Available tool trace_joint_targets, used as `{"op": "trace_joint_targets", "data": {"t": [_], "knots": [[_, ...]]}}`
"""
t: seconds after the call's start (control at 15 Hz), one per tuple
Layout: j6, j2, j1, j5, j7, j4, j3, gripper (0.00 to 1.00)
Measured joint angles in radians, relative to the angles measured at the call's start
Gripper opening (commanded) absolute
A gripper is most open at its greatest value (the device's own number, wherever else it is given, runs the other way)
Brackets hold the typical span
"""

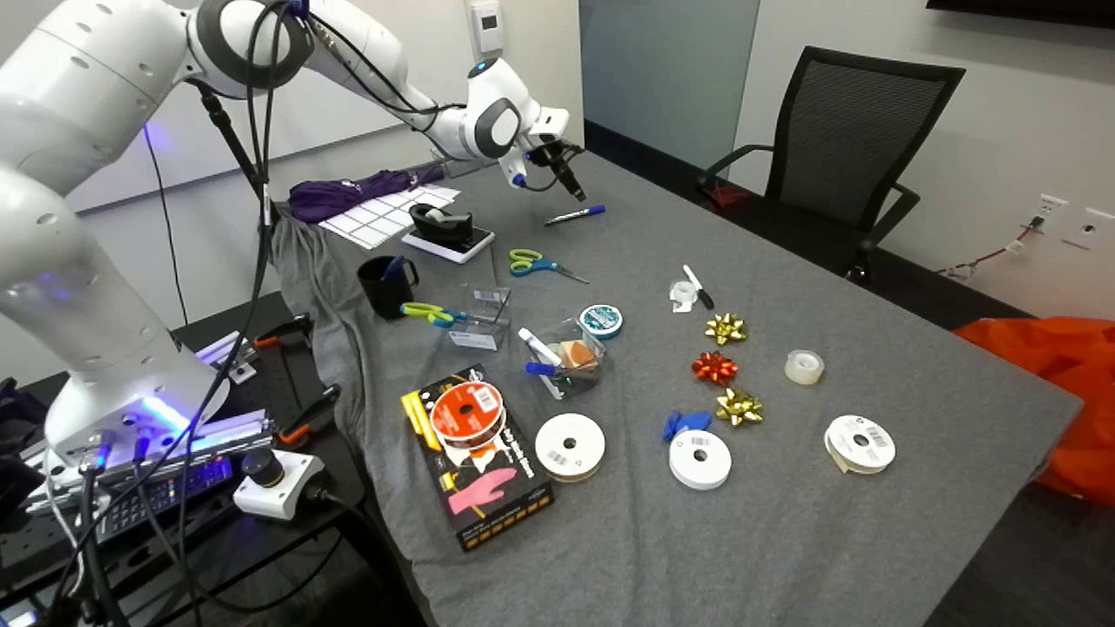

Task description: Put the blue marker in the container in the middle.

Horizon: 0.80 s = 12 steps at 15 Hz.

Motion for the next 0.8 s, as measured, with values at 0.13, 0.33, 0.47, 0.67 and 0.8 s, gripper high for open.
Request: {"op": "trace_joint_targets", "data": {"t": [0.13,0.33,0.47,0.67,0.8], "knots": [[-0.003,0.039,0.000,0.000,0.027,0.032,-0.012,1.00],[-0.004,0.091,0.000,0.000,0.063,0.078,-0.023,1.00],[-0.005,0.117,-0.001,0.000,0.078,0.102,-0.026,1.00],[-0.031,0.147,-0.002,-0.001,0.082,0.132,-0.027,1.00],[-0.072,0.162,-0.002,-0.018,0.082,0.151,-0.028,1.00]]}}
